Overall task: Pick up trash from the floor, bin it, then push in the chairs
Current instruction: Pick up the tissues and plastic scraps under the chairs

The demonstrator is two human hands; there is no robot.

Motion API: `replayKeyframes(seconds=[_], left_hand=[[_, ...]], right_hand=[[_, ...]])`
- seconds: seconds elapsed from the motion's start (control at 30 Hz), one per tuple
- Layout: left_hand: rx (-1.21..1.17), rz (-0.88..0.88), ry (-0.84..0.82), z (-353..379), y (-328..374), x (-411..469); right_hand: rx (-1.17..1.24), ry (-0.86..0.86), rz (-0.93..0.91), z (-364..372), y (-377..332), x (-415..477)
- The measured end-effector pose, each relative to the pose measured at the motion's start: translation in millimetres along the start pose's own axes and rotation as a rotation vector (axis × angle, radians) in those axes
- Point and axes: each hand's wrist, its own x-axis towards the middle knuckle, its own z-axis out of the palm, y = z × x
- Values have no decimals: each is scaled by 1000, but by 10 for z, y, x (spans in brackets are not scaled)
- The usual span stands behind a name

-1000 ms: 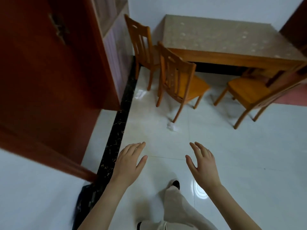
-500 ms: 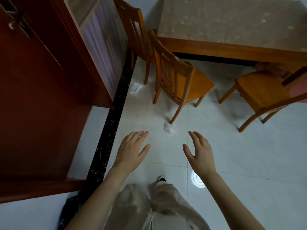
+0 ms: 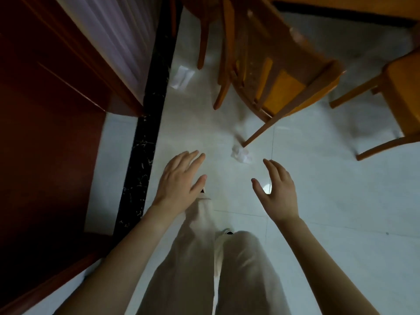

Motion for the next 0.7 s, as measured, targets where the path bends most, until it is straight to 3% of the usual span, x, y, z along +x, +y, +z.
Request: replayKeyframes(seconds=[0.17, 0.4, 0.7], left_hand=[[-25, 4, -19, 961, -738, 1017], [-5, 59, -33, 2869, -1696, 2238], [-43, 80, -30, 4766, -2395, 3022]], right_hand=[[-37, -36, 53, 1150, 691, 973], [-105, -38, 134, 2895, 2136, 2136], [-112, -227, 201, 4624, 3461, 2793]])
